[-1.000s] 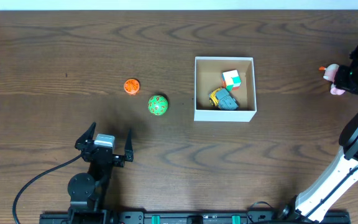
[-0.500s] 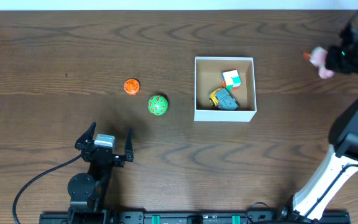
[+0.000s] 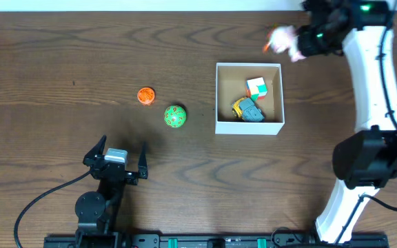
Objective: Pack container
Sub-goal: 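Carry the plush figure into the white box and release it, then raise the right gripper out of the box to the right, then move the left gripper toward the green numbered ball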
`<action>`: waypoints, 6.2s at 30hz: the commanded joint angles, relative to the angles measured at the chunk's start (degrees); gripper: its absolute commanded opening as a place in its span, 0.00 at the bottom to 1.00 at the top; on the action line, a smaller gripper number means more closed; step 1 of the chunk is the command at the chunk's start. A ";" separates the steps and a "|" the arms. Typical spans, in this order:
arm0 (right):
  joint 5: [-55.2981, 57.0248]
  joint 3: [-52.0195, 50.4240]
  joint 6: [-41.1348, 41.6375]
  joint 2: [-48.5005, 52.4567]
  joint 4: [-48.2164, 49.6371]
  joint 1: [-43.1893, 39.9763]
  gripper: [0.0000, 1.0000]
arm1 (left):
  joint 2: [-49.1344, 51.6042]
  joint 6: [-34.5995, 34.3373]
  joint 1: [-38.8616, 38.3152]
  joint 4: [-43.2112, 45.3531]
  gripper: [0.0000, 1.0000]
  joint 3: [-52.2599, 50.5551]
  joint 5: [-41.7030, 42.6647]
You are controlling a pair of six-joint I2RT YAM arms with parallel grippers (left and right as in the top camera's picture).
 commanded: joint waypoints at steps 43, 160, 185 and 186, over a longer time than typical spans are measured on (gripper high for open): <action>6.67 -16.57 -0.74 -0.79 7.41 9.94 0.54 | -0.31 0.52 0.20 -1.95 0.98 -1.05 0.39; 12.66 -13.25 18.10 -0.81 -4.39 -12.20 0.99 | 42.29 -5.68 0.17 -26.91 0.98 39.80 12.00; 12.66 -13.25 18.10 -0.81 -4.39 -12.20 0.99 | 83.58 -17.77 -19.21 -42.82 0.98 66.95 -13.97; 12.66 -13.25 18.10 -0.81 -4.39 -12.20 0.99 | 84.78 -17.77 -19.23 -42.84 0.98 67.23 -13.97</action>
